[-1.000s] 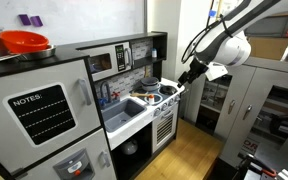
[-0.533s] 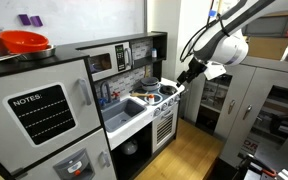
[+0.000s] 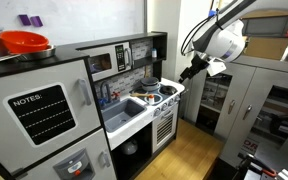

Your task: Put the lid on the gray pot

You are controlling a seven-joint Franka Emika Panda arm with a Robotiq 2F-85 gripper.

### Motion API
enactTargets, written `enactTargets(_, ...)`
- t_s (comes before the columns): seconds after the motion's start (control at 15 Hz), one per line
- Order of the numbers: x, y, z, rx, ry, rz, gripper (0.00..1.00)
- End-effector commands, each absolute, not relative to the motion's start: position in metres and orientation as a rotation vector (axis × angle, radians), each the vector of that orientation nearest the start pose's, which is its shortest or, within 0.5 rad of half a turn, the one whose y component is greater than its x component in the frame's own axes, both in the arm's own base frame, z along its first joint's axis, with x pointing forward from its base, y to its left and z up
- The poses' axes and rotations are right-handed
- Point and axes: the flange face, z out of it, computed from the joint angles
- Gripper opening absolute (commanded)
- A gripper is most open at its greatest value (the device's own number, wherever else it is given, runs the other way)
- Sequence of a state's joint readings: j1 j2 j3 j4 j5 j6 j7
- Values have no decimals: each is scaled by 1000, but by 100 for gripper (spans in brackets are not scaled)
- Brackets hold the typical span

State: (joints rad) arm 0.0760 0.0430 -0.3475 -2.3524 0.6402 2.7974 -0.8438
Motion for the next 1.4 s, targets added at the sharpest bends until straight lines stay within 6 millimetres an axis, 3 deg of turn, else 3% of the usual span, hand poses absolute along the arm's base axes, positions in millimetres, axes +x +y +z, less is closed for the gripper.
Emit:
enactTargets(0.0,528,-188,343,-2958,-87,-772,100)
enactTargets(0.33,554,-210,312,-2931,-95,-773,100)
enactTargets(0.6,579,-215,289,-2951,-99,-756,100)
enactTargets(0.93,606,-214,273,-2969,-138,-785,100)
enactTargets(1.33,622,-228,255,-2968,-152,-872,100)
